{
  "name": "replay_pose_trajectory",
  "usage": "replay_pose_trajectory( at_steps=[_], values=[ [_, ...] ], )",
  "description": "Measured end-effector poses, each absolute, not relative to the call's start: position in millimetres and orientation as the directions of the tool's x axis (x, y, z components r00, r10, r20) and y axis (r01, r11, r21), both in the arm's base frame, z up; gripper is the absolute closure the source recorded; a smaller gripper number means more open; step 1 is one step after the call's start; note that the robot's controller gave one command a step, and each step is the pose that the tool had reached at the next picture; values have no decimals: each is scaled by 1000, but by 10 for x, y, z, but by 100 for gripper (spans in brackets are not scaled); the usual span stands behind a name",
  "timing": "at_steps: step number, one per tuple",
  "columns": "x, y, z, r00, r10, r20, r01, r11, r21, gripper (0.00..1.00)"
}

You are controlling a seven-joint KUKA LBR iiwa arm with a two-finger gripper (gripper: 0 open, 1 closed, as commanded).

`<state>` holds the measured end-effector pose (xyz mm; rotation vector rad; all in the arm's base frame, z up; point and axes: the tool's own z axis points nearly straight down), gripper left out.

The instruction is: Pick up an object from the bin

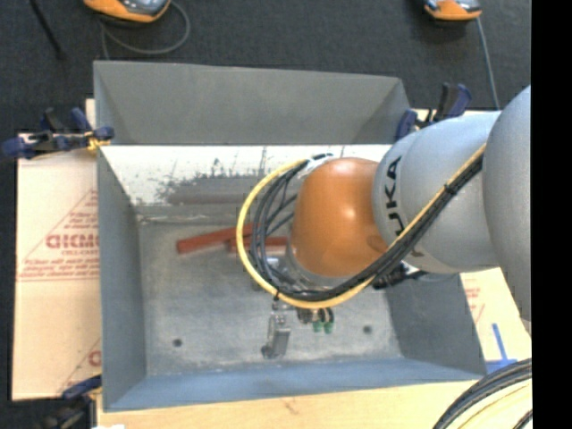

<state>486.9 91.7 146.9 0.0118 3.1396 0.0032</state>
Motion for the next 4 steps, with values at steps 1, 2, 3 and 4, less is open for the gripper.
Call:
replay_pose_trajectory(
  at_steps=[1, 2, 3, 4],
  values=[
    [5277, 214, 868, -990, -143, -2, -143, 990, -3, 0],
    [5966, 736, 714, -977, -212, -10, -212, 977, -1, 0],
    [6390, 1438, 720, -983, -182, -10, -182, 983, 3, 0],
    [6538, 1366, 718, -994, -108, 1, -108, 994, 4, 0]
  ],
)
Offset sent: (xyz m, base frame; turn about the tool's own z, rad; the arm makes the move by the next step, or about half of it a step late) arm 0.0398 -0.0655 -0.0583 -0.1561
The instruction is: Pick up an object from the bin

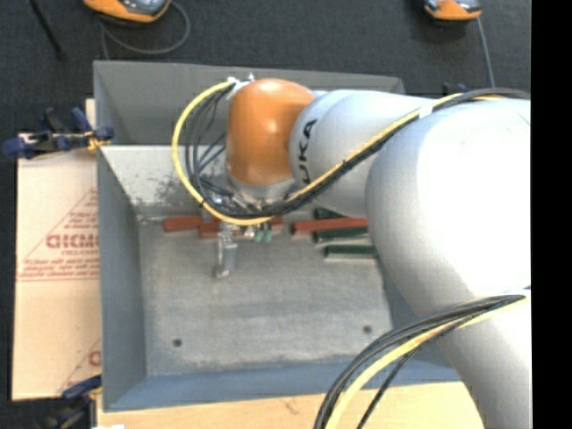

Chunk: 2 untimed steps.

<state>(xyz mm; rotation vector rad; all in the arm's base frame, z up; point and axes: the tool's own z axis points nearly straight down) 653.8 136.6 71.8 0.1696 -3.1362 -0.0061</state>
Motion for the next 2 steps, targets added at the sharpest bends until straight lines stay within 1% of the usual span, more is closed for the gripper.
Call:
replay_pose_trajectory(
  at_steps=[1, 2],
  values=[
    [6584, 1361, 768, -994, -105, -18, -105, 994, 4, 100],
    [6534, 1356, 712, -994, -105, 2, -105, 994, 3, 0]
  ],
)
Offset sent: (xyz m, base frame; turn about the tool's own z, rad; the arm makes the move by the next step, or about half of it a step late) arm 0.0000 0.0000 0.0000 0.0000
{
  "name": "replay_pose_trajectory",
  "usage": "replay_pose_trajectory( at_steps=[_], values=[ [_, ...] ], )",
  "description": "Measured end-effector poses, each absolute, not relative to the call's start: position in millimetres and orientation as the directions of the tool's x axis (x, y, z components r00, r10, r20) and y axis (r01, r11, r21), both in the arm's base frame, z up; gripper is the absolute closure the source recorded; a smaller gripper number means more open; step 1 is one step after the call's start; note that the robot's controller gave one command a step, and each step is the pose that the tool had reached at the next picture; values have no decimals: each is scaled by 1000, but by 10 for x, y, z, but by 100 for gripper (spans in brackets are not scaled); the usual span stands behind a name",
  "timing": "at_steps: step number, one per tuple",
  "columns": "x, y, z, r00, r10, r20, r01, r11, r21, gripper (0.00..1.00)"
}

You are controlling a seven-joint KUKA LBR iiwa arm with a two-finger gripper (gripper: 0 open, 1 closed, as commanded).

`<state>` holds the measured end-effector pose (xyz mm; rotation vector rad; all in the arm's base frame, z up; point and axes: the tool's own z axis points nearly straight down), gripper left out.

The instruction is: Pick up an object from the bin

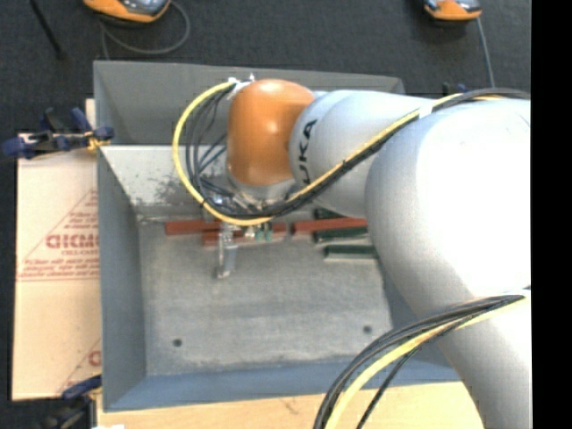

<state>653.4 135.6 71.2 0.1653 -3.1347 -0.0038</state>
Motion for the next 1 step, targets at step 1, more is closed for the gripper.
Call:
replay_pose_trajectory(
  at_steps=[1],
  values=[
    [6565, 1358, 748, -995, -103, -10, -103, 995, 4, 100]
  ],
)
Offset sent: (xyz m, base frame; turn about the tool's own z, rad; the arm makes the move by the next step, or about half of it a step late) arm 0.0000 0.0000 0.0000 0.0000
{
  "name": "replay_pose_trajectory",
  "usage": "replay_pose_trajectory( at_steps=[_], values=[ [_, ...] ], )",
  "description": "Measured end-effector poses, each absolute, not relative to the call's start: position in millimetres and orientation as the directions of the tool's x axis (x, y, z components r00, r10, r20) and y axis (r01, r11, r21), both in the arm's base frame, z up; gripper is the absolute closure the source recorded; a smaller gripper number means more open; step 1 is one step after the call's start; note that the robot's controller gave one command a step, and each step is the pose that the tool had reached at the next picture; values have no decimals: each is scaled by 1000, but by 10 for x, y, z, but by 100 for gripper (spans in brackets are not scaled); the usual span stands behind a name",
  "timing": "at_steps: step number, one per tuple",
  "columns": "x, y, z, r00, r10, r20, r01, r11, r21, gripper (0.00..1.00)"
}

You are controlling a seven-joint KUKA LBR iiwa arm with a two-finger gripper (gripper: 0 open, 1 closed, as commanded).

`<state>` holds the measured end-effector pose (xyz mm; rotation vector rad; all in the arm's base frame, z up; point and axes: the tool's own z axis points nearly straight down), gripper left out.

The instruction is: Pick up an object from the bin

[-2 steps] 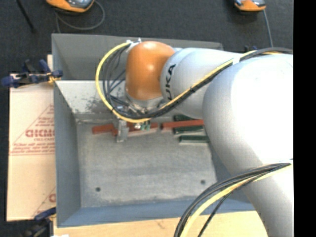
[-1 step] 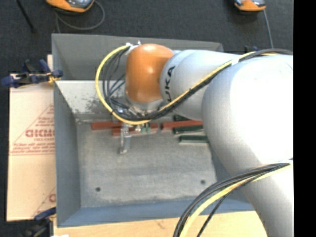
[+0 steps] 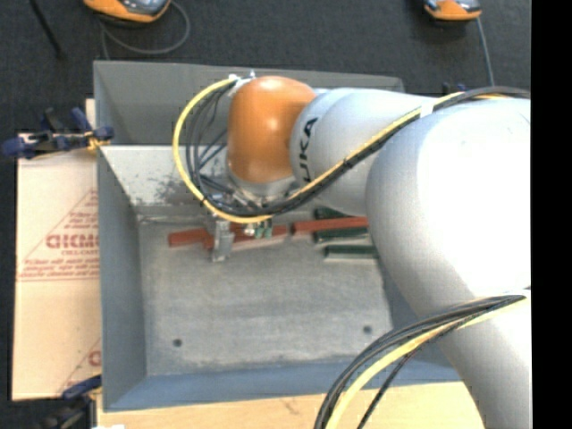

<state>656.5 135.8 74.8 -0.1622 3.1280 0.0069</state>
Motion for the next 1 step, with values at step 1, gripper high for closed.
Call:
replay_pose_trajectory(
  at_steps=[1],
  values=[
    [6285, 923, 2048, -1000, -27, -12, -27, 1000, 1, 100]
  ],
)
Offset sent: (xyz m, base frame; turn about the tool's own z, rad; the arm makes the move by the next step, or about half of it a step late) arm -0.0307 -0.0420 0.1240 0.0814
